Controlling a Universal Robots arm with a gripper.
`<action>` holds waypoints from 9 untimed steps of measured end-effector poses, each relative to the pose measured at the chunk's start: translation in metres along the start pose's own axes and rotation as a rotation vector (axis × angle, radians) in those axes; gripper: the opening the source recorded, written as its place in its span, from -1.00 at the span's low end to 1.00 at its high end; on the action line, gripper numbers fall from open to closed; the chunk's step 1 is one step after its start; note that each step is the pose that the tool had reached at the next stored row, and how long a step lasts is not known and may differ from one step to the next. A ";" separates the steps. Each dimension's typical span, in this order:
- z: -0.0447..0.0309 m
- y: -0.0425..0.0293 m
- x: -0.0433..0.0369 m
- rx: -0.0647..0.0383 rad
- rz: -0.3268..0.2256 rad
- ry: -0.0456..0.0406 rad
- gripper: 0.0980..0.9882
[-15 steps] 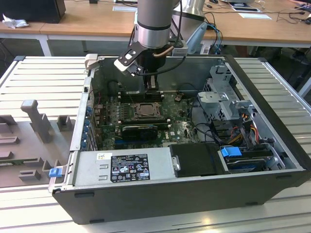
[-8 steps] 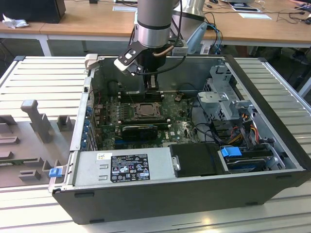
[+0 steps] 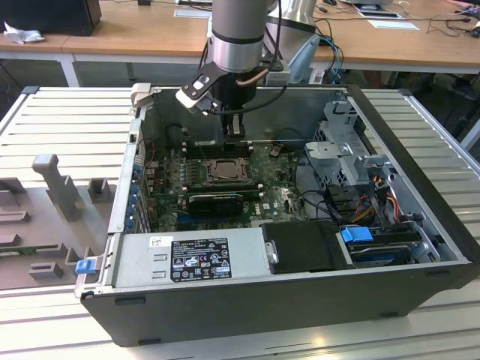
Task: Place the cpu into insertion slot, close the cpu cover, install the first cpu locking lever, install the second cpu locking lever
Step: 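Install the first cpu locking lever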
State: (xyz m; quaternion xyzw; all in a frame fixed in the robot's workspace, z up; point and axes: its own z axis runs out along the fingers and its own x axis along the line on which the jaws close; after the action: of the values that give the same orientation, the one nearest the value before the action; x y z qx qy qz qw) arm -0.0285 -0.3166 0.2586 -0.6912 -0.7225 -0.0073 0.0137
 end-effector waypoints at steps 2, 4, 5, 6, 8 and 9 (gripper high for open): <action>-0.0009 0.0000 0.0000 0.000 0.000 0.0000 -0.98; -0.0015 0.0000 0.0000 0.000 0.000 0.0000 -0.98; -0.0020 0.0000 0.0001 0.000 0.000 0.0000 -0.98; -0.0027 0.0000 0.0001 0.000 0.000 -0.0001 -0.98; -0.0035 0.0000 0.0001 0.000 0.000 0.0000 -0.98; -0.0045 0.0000 0.0001 0.000 0.000 0.0000 -0.98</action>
State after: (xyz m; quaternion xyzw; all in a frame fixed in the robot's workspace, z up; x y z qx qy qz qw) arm -0.0285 -0.3166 0.2631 -0.6913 -0.7224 -0.0073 0.0137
